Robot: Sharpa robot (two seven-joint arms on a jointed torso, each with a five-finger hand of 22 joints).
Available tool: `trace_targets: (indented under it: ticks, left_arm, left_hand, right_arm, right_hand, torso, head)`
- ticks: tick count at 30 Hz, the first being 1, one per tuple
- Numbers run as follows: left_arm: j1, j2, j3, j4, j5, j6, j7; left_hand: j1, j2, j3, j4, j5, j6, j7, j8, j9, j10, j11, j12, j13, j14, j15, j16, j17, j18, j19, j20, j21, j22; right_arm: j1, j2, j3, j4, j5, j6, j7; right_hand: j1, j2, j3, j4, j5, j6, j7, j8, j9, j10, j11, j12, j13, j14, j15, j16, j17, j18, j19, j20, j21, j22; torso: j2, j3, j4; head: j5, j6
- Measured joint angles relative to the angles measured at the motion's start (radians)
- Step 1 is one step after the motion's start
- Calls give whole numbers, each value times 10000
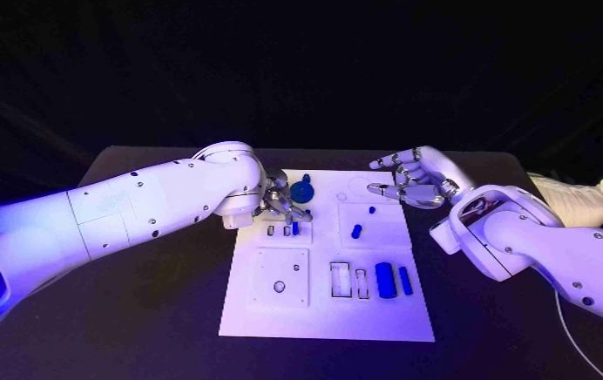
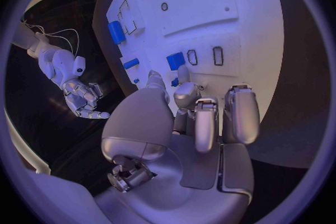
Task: Assemble the parts on the task board
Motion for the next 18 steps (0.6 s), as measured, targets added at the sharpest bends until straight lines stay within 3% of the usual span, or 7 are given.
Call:
trace_targets:
  ticks: [7,18]
  left_arm:
    - [-3,113,-4,-179,-19,161,-19]
    - [-6,176,-5,-269,-56,350,-41]
  left_hand:
    - [171,171,-28,-28,0,-36,-36,85,155,-1,1,35,52,0,0,0,-1,0,35,-35,0,33]
    - [370,210,-27,-27,0,-71,-1,181,296,-2,1,60,100,0,1,0,-2,0,35,-35,39,76]
  right_arm:
    - [0,19,-1,-22,19,100,-1]
    - [0,52,-1,-55,42,199,-12]
  right_hand:
    - [-57,57,-30,30,0,0,0,0,-1,0,0,0,-17,0,0,0,-1,0,0,0,-39,-4]
    - [-57,57,-57,57,-144,0,0,0,-2,0,0,0,-51,0,0,0,-1,0,0,1,-39,-18]
  torso:
    - [2,-4,0]
    - [6,0,5]
  head:
    - [16,-53]
    - [31,-108]
